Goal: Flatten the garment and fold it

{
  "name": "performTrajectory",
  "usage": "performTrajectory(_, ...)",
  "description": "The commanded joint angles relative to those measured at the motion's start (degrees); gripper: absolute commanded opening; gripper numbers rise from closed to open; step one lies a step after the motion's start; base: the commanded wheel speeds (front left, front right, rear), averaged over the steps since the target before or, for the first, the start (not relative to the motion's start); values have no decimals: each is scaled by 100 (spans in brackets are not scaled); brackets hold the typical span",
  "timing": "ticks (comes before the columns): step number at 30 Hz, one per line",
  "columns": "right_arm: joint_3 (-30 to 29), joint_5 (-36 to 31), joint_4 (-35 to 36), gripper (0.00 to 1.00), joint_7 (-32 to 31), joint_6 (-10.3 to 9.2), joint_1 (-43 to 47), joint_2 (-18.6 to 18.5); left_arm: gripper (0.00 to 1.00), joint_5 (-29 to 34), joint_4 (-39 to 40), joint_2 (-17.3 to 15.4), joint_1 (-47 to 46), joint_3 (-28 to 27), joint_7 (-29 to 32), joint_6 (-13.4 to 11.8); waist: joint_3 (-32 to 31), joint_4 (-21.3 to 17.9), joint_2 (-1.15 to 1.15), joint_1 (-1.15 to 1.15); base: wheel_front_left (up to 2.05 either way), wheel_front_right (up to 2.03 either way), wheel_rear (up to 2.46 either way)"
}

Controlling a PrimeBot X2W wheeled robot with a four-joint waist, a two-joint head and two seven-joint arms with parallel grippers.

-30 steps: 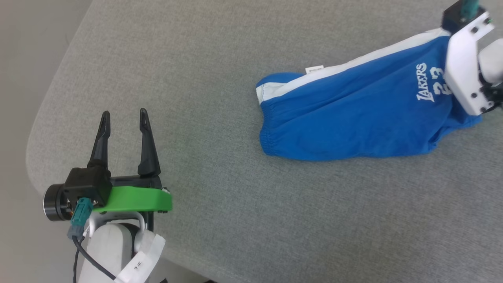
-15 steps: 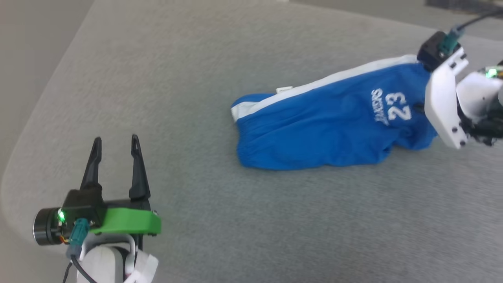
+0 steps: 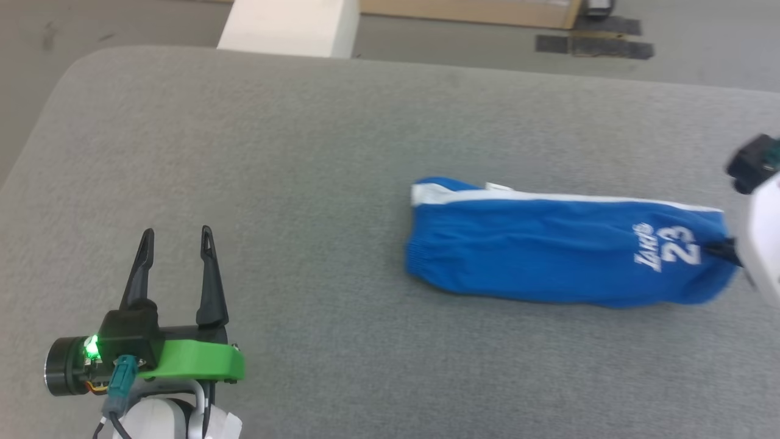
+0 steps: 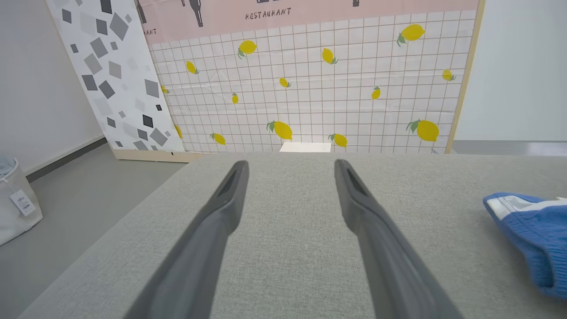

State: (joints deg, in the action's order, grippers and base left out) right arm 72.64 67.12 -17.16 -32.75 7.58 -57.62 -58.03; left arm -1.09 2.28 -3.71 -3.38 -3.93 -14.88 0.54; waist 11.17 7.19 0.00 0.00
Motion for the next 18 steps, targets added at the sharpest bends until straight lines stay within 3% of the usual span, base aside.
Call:
performTrajectory(1, -49, 47, -62, 0, 35, -9, 115, -82, 100, 55, 13, -40, 83, 20, -12, 43, -163, -212, 0, 0, 0, 0, 0)
performTrajectory(5, -118, 78, -358, 0, -22, -9, 297, -271, 100, 90, 11, -55, 67, 100, -12, 71, -137, -255, 0, 0, 0, 0, 0)
performTrajectory(10, -286, 181, -627, 0, 93, -9, 474, -200, 100, 130, -27, -114, 53, 169, -12, 77, -142, -264, 0, 0, 0, 0, 0)
performTrajectory(18, -555, 341, 461, 0, 267, -9, 414, -192, 100, 116, -76, -157, 63, 234, -12, 43, -183, -209, 0, 0, 0, 0, 0)
